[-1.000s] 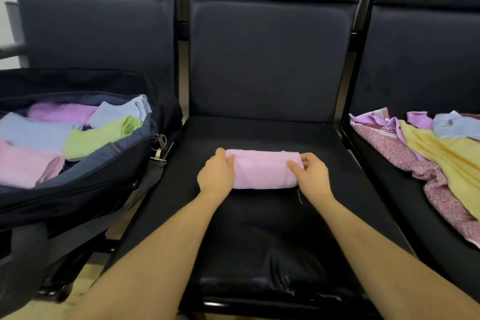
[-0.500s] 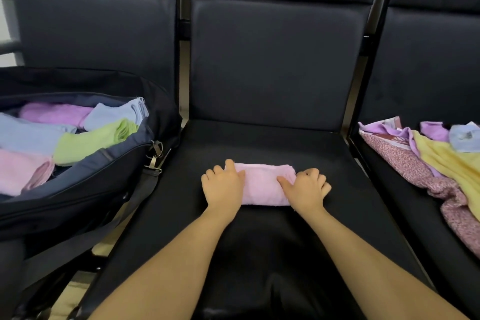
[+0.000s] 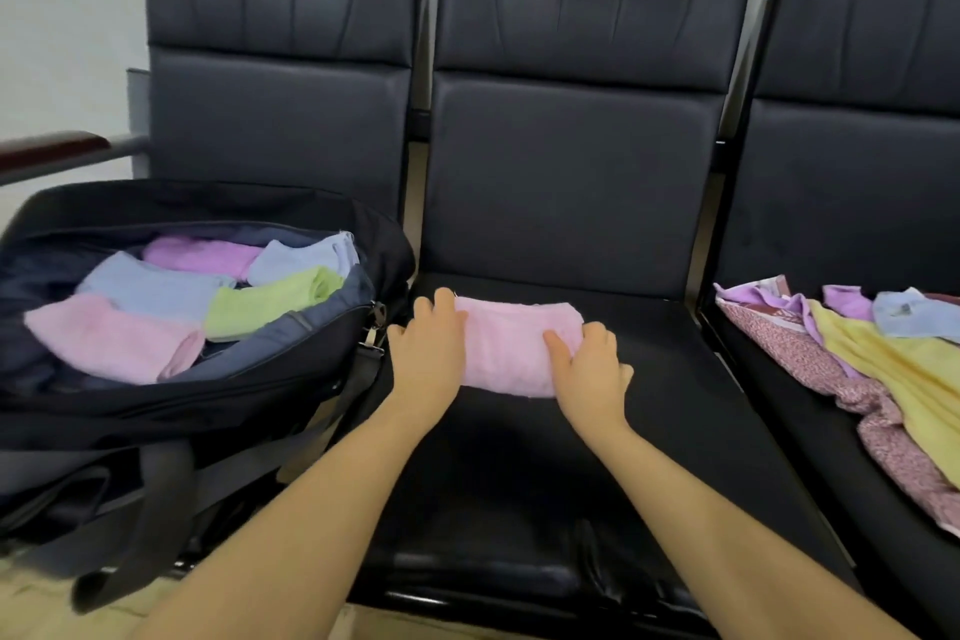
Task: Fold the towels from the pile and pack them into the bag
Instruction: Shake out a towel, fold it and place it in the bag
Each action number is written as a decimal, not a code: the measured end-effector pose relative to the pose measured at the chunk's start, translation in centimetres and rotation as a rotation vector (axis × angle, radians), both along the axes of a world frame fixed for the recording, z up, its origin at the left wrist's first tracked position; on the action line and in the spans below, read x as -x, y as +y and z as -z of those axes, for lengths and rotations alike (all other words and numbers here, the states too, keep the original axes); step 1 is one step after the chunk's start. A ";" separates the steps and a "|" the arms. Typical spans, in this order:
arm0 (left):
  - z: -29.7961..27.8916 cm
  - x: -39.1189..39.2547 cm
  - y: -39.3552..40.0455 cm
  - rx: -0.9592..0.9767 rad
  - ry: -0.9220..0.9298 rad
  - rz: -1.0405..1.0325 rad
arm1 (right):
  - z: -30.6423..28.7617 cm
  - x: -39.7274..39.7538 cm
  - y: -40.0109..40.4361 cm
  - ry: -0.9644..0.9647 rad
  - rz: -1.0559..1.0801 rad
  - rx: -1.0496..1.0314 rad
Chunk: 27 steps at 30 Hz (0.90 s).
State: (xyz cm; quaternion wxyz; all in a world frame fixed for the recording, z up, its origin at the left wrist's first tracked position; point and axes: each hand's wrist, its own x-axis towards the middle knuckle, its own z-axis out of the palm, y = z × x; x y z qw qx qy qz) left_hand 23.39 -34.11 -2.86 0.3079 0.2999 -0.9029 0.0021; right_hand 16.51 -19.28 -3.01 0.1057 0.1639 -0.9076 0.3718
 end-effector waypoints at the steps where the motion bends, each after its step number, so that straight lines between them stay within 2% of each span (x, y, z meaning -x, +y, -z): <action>1: -0.6 -1.0 -0.8 0.038 0.015 -0.011 | -0.9 -0.8 -0.8 -0.004 -0.038 0.059; 4: -3.0 -4.3 -3.8 0.047 -0.126 -0.046 | -3.7 -3.6 -3.9 -0.066 -0.162 0.219; 5: -3.7 -5.5 -5.1 0.057 -0.123 -0.087 | -4.5 -4.4 -5.2 -0.064 -0.199 0.238; 9: -7.0 -10.7 -10.0 0.130 0.041 -0.120 | -6.6 -7.6 -11.3 0.050 -0.295 0.249; 12: -7.5 -13.7 -14.7 -0.115 0.101 -0.099 | -7.3 -9.5 -16.2 0.070 -0.363 0.259; 18: -5.6 -15.9 -22.7 -0.125 0.122 -0.147 | -6.4 -10.6 -24.7 0.145 -0.362 0.129; 25: -0.9 -14.6 -28.1 -0.353 0.269 -0.067 | -2.9 -9.6 -28.4 0.246 -0.397 0.008; 27: 0.2 -14.5 -28.5 -0.392 0.187 -0.084 | -2.4 -9.8 -28.3 0.278 -0.399 -0.088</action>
